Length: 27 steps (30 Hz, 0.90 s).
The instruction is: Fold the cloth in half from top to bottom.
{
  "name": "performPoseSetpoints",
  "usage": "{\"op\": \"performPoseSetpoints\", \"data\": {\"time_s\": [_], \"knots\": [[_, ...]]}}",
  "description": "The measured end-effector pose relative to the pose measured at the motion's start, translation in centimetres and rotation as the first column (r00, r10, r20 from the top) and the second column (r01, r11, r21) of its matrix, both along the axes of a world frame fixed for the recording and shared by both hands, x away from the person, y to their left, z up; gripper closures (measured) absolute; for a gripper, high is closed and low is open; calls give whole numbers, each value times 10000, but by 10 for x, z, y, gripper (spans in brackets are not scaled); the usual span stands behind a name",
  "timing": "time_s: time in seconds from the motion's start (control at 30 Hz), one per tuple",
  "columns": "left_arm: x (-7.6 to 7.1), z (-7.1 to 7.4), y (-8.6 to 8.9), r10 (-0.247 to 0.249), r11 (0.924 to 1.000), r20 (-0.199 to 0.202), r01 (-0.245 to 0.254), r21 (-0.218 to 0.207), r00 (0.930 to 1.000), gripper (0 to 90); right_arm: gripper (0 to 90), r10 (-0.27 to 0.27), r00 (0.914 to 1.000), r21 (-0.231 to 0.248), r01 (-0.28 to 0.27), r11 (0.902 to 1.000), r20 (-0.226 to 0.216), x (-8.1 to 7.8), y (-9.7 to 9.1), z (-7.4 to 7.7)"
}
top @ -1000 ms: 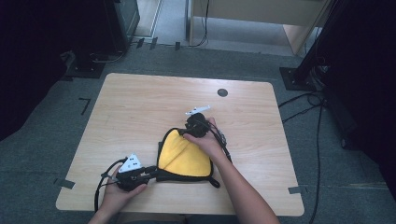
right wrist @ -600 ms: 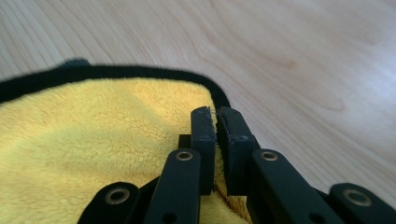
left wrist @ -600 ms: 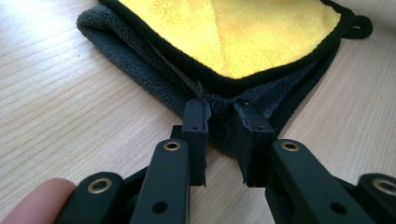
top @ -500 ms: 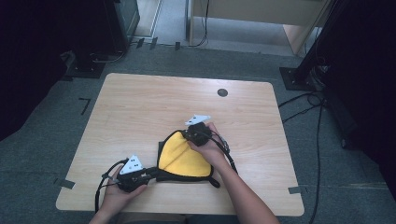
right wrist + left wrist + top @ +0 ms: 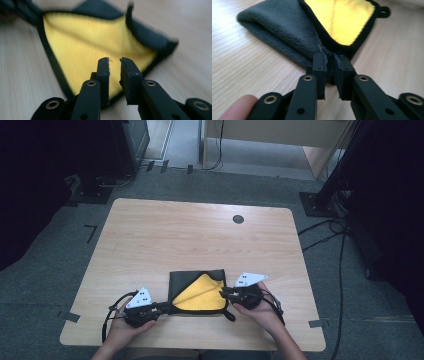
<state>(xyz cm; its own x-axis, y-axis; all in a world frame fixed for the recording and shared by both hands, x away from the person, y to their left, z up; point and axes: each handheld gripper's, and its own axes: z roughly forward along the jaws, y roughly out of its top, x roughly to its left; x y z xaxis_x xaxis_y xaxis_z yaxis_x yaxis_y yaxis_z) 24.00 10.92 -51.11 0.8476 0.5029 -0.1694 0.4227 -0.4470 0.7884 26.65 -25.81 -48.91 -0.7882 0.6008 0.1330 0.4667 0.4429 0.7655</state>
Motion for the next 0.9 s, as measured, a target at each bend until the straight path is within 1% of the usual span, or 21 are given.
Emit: {"op": "performPoseSetpoints", "data": {"time_s": [0.03, 0.07, 0.1, 0.13, 0.2, 0.27, 0.3, 0.33, 0.37, 0.4, 0.43, 0.47, 0.5, 0.53, 0.57, 0.6, 0.63, 0.67, 0.77, 0.83, 0.9], "knots": [[1, 1, 1, 16, 9997, -67, -18, -229, 10000, 759, 738, -54, 10000, -219, 53, 9997, -26, -3, -5, -2], [2, 2, 2, 131, 9987, -186, -140, -497, 9997, 734, 712, -279, 9996, -200, 278, 9994, -50, -5, -9, -2], [3, 3, 2, 291, 9977, -245, -306, -602, 9993, 699, 696, -442, 9990, 37, 442, 9990, -80, -5, -13, 0], [4, 4, 1, 586, 9948, -378, -615, -808, 9976, 660, 684, -642, 9979, 247, 645, 9976, -124, -4, -15, 3], [5, 6, -3, 761, 9882, -636, -838, -1282, 9951, 607, 633, -1185, 9929, 833, 1184, 9895, -35, 5, -14, 14], [4, 7, -9, 958, 9866, -587, -1026, -1268, 9937, 591, 614, -1443, 9895, 1184, 1423, 9827, 79, 18, -4, 23], [4, 7, -12, 1069, 9870, -556, -1127, -1145, 9927, 592, 599, -1437, 9896, 1333, 1412, 9810, 95, 25, 3, 25], [4, 6, -15, 1320, 9866, -601, -1370, -882, 9894, 599, 580, -1389, 9902, 1375, 1359, 9811, 123, 32, 10, 26], [4, 4, -18, 1490, 9861, -647, -1531, -644, 9867, 607, 556, -1315, 9913, 1304, 1314, 9827, -76, 43, 22, 25], [4, 2, -19, 1544, 9865, -648, -1575, -445, 9859, 624, 529, -1145, 9930, 1187, 1172, 9860, -292, 52, 32, 22], [3, 1, -19, 1485, 9880, -608, -1507, -335, 9870, 647, 509, -1014, 9931, 989, 1068, 9893, -588, 61, 43, 18], [2, 1, -19, 1403, 9896, -503, -1416, -235, 9888, 663, 508, -1048, 9925, 629, 1087, 9921, -631, 67, 53, 13], [0, 2, -19, 1364, 9902, -428, -1375, -241, 9897, 678, 542, -1134, 9915, 108, 1143, 9934, -633, 71, 62, 8], [-2, 2, -18, 1278, 9917, -297, -1282, -122, 9914, 692, 624, -1234, 9910, -385, 1215, 9918, -514, 72, 68, 4], [-3, 2, -17, 1197, 9928, -231, -1198, -53, 9925, 703, 694, -1200, 9917, -589, 1172, 9914, -457, 71, 71, 1], [-4, 1, -16, 1142, 9935, -215, -1142, -24, 9932, 714, 752, -1104, 9923, -515, 1076, 9929, -565, 69, 72, 0], [-5, 1, -14, 1029, 9947, -198, -1029, -15, 9945, 721, 788, -958, 9941, -397, 938, 9948, -517, 67, 71, 0], [-5, 1, -13, 909, 9959, -167, -909, -8, 9957, 729, 807, -825, 9958, -276, 814, 9963, -406, 60, 66, 0], [-6, 1, -9, 613, 9981, -250, -613, 2, 9978, 740, 836, -469, 9989, -56, 469, 9989, 22, 39, 46, 3], [-6, 1, -8, 482, 9988, -236, -480, 78, 9986, 745, 839, -220, 9998, 72, 220, 9997, 4, 25, 31, 3], [-6, 0, -9, 280, 9993, -296, -273, 237, 9992, 747, 825, 146, 9999, -49, -146, 9999, 51, 4, 14, -1]]}}
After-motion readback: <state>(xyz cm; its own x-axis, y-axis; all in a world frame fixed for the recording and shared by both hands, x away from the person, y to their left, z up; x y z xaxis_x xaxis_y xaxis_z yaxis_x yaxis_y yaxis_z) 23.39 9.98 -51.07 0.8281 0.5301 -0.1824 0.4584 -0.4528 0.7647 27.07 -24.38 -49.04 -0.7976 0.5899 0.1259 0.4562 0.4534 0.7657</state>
